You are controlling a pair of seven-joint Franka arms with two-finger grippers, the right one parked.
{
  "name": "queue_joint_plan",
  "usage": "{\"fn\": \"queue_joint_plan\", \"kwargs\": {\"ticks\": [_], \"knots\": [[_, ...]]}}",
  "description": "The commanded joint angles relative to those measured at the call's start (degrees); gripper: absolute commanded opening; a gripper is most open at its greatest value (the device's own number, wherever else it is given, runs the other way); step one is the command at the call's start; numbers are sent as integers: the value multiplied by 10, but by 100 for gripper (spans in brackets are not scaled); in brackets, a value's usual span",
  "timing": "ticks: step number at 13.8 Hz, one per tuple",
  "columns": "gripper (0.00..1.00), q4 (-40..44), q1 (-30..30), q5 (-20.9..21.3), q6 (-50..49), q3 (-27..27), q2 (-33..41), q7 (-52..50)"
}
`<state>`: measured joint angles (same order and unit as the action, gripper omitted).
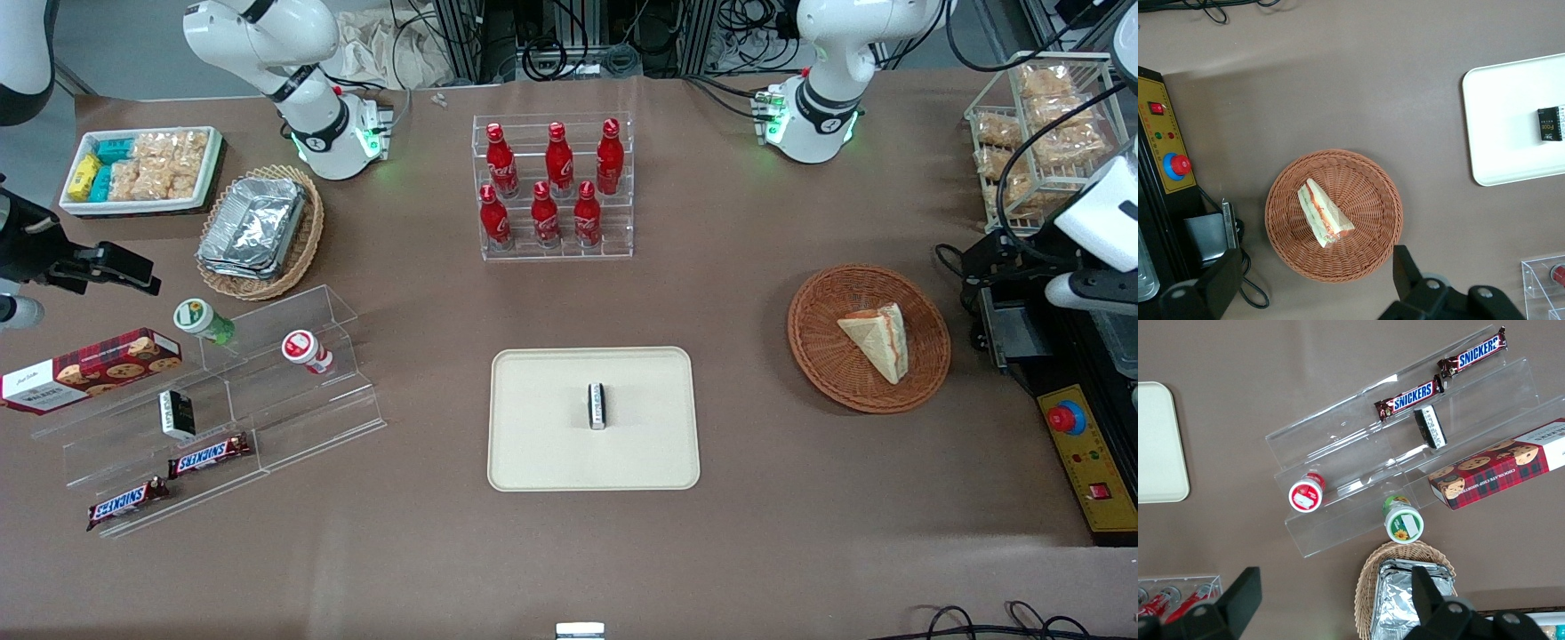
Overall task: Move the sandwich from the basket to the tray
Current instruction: 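Move the left gripper down over the sandwich in the wicker basket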
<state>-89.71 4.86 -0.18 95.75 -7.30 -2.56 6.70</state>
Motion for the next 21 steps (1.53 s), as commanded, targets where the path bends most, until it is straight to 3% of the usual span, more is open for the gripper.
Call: {"fn": "queue_joint_plan", "kwargs": {"ticks": [1, 5, 8, 10, 14, 16, 21], "knots": [[100, 21, 0, 10, -21, -1, -9, -10], [100, 28, 1, 4, -23, -1, -27, -28], [100, -65, 16, 7, -2, 3, 0, -109], [100, -178, 30, 9, 97, 4, 49, -134], [100, -360, 45, 10, 307, 3, 80, -326], [100, -372, 44, 11, 319, 1, 61, -410], [100, -441, 44, 10, 421, 1, 27, -433]]}}
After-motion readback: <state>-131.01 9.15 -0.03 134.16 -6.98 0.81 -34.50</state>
